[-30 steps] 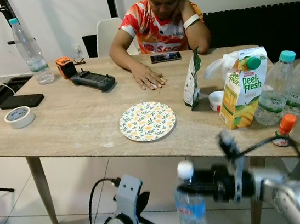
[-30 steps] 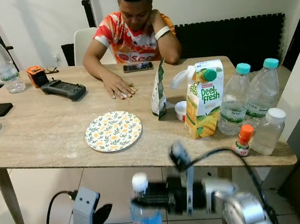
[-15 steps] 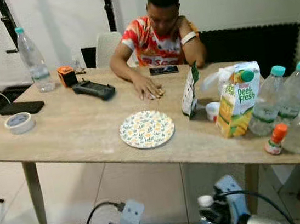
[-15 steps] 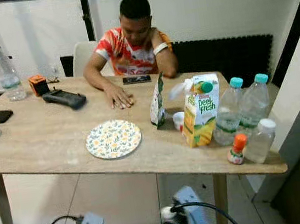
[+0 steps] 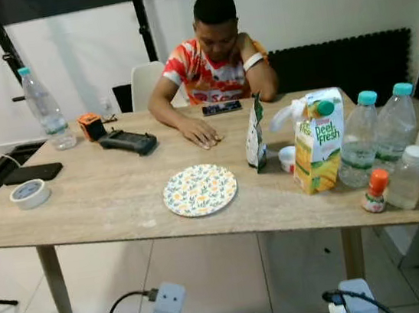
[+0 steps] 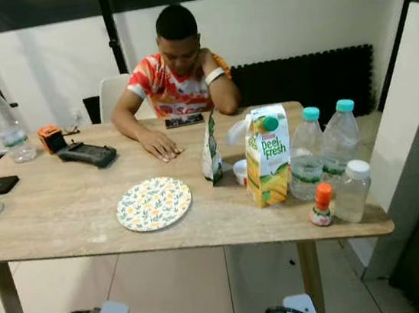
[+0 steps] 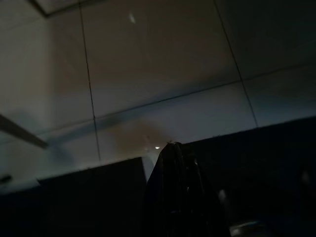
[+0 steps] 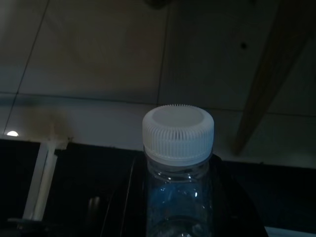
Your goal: Restocking fridge
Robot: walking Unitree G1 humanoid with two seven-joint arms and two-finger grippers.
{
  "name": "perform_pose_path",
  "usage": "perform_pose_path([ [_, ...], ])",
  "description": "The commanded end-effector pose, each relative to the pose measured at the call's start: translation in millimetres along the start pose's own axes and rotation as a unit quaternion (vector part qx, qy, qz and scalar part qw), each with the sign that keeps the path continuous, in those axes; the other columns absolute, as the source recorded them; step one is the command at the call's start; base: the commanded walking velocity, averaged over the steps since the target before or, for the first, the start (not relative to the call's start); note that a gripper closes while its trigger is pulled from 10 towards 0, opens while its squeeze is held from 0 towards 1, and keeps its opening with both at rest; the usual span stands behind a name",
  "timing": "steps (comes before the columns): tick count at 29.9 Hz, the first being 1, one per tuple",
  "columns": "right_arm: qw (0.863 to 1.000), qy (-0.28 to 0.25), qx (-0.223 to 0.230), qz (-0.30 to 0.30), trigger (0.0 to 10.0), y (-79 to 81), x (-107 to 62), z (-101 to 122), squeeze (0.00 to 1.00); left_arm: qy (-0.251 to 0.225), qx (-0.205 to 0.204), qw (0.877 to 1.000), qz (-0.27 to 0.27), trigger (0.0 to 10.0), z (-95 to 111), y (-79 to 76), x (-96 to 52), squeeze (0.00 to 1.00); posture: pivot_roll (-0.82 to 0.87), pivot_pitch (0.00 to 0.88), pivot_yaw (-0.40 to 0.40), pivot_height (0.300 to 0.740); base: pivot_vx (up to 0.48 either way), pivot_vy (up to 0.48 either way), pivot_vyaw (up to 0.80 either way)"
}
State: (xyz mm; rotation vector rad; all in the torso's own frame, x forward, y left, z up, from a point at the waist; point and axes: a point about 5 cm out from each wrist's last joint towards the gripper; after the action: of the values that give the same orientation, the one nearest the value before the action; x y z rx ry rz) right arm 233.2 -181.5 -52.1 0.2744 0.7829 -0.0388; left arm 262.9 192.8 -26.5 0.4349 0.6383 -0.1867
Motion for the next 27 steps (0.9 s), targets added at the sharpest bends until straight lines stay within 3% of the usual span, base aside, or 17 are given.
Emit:
perform_pose_path([
  [1, 1.0, 0.001, 0.005, -0.006, 0.0, 0.5, -0.1, -4, 0.0, 0.029, -0.019, 0.999, -0.006, 10.0, -13, 0.7, -2.5, 0.0, 0.0, 0.075, 0.076, 0.74, 0.0, 0.0, 0.0],
  [3, 1.0, 0.004, -0.009, -0.006, 0.0, 3.8, 1.0, -5, 0.0, 0.035, 0.002, 0.999, -0.006, 10.0, -16, 1.4, -3.1, 0.0, -0.02, 0.076, 0.072, 0.74, 0.0, 0.0, 0.0],
  [4, 1.0, 0.007, -0.016, -0.007, 1.4, 5.7, 1.6, -5, 0.0, 0.036, 0.011, 0.999, -0.005, 10.0, -16, 2.1, -3.1, 0.0, -0.02, 0.077, 0.073, 0.74, 0.0, 0.0, 0.0],
  [5, 1.0, 0.009, -0.023, -0.008, 10.0, 7.8, 2.2, -5, 0.0, 0.036, 0.017, 0.999, -0.004, 10.0, -16, 2.7, -2.8, 0.0, -0.02, 0.074, 0.076, 0.74, 0.0, 0.0, 0.0],
  [12, 0.998, 0.035, -0.047, -0.008, 10.0, 12.2, 2.6, -15, 0.0, 0.036, 0.041, 0.998, -0.017, 10.0, -10, -0.8, -0.1, 0.0, 0.0, 0.062, 0.086, 0.74, 0.0, 0.0, 0.0],
  [17, 0.997, 0.04, -0.063, -0.017, 10.0, 11.9, 2.7, -17, 0.0, 0.008, 0.057, 0.998, -0.028, 10.0, 1, -8.2, 2.9, 0.0, -0.01, 0.067, 0.072, 0.74, 0.0, 0.0, 0.0],
  [23, 0.996, 0.039, -0.073, -0.016, 10.0, 10.8, 3.4, -13, 0.0, 0.015, 0.04, 0.999, -0.034, 10.0, 1, -13.5, 3.6, 0.0, -0.03, 0.059, 0.061, 0.74, 0.0, 0.0, 0.0],
  [27, 0.995, 0.052, -0.084, -0.028, 10.0, 2.0, 2.0, -13, 0.0, 0.032, 0.017, 0.999, -0.036, 10.0, -8, -17.9, 1.8, 0.0, -0.05, 0.056, 0.063, 0.74, 0.0, 0.0, 0.0],
])
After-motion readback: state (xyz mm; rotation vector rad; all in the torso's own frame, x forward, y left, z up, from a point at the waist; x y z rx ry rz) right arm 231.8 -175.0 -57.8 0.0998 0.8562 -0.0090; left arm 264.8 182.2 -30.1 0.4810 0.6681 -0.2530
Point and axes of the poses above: a point about 5 cm out from each wrist's last joint towards the gripper, its own x axis pointing out of the wrist towards the gripper, its own z axis along the axis of the wrist's last joint, y = z × x, and after that the axes turned 13 degrees about x, right-handed
